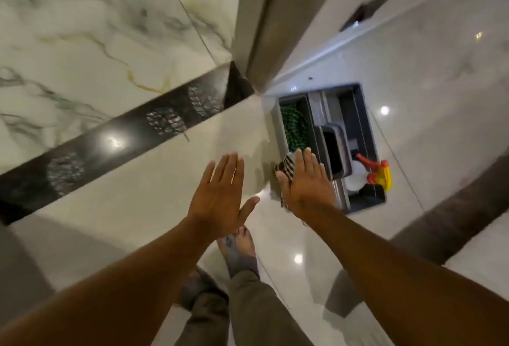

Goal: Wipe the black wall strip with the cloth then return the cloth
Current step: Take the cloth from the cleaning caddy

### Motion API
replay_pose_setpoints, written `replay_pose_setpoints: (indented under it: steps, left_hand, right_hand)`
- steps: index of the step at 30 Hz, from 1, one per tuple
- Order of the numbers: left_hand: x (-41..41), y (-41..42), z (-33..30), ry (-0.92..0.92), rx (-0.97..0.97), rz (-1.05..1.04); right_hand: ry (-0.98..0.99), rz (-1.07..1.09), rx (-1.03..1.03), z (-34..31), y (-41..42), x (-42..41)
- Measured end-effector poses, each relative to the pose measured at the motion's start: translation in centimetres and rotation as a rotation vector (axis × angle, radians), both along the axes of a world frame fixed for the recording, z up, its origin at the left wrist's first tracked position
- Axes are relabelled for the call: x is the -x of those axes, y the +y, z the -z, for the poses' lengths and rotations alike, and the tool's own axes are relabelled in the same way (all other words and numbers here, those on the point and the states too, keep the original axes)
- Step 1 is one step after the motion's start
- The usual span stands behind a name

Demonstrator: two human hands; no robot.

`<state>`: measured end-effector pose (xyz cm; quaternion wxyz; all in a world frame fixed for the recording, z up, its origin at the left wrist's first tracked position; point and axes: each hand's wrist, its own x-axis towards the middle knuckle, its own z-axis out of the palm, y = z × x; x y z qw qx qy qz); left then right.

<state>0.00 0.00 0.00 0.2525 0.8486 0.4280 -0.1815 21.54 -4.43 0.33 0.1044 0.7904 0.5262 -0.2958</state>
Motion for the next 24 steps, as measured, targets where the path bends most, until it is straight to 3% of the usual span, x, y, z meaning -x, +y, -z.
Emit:
replay_pose_setpoints:
  steps: [7, 11, 15, 20, 24]
  left_hand:
    - [-5.4, -0.3, 8.8, -0.081, 0.009, 0.115]
    - [-5.9, -0.1, 11.4, -0.095, 0.019, 0.123]
    - [-5.5, -0.3, 12.7, -0.08, 0.007, 0.134]
    - [-3.6, -0.2, 11.8, -0.05, 0.021, 0.102]
    - [-0.8, 0.8, 10.4, -0.042, 0.039, 0.05]
  right_hand:
    - [0.002, 0.088, -0.063, 10.1, -1.9, -1.6]
    - [0.031, 0.124, -0.141, 12.8, -2.7, -0.4]
    - [0.022, 0.19, -0.152, 13.7, -2.5, -0.4]
    - [0.174, 0.218, -0.159, 12.1, -2.4, -1.7]
    - [0.31, 0.263, -0.364, 8.6, 0.3, -1.1]
